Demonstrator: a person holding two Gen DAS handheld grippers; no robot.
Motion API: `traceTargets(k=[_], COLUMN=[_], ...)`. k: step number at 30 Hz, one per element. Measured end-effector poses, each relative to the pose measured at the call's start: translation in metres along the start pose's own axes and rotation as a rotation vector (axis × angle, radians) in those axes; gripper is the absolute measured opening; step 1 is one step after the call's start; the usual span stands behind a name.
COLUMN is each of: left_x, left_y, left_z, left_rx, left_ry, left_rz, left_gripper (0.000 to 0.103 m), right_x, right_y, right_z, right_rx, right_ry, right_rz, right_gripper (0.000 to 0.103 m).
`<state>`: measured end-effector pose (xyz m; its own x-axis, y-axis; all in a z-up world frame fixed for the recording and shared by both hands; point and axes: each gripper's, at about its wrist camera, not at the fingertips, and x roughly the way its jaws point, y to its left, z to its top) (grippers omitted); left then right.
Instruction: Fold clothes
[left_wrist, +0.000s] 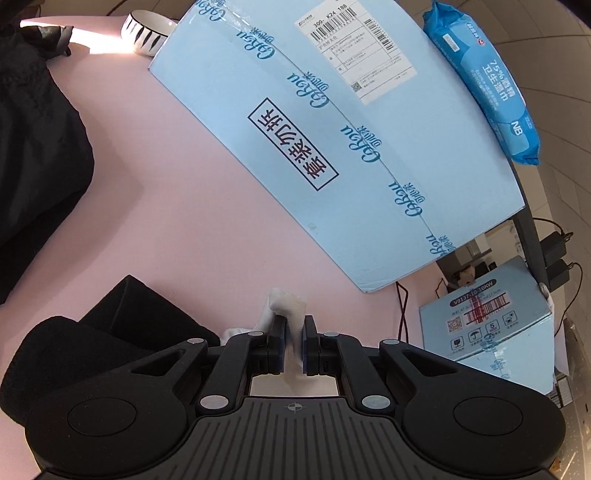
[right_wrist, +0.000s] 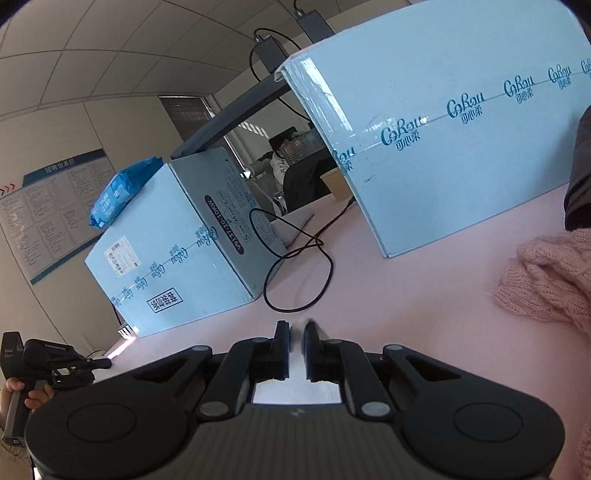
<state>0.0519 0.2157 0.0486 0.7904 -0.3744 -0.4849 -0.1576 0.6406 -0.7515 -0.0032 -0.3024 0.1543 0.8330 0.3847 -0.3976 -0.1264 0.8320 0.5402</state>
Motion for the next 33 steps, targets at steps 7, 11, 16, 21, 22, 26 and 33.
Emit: traceTargets(k=[7,11,16,21,22,26,33], left_x=[-0.014,-0.051,-0.032,0.027,0.036,0.036,-0.025], left_y=[0.006,0.000,-0.033,-0.033,-0.029,0.010,-0.026], left_z=[0.029,0.028,-0.010,-0.039,-0.040,-0.011,-0.008], left_rx=[-0.045,-0.009,0.162,0.187,0.184,-0.065,0.211], left_ry=[-0.089,-0.179,0.050,0.130,0.125,0.083,0.011], left_rz=[-0.094,-0.206,-0.361,-0.234,-0.197,-0.177,-0.192], left_gripper=[0.061,0.065,0.066,0.066,0.066,0.064,0.071], right_x=[-0.022,-0.040,0.007,0.048,0.044,-0.003,-0.079], right_y=[-0.008,0.005,0.022,0.025,0.022,-0.005,-0.036], right_z=[-0.002,-0.003,-0.008,-0.027,-0.025,-0.012,-0.022], right_rx=[0.046,0.092,0.313,0.457,0.464,0.572,0.736], right_ry=[-0.217,-0.184,0.172,0.196,0.154,-0.041,0.034], right_rz=[-0.053,0.141,0.469,0.267,0.242,0.063,0.104], right_gripper=[0.094,0.097,0.098,0.085,0.086,0.098,0.098])
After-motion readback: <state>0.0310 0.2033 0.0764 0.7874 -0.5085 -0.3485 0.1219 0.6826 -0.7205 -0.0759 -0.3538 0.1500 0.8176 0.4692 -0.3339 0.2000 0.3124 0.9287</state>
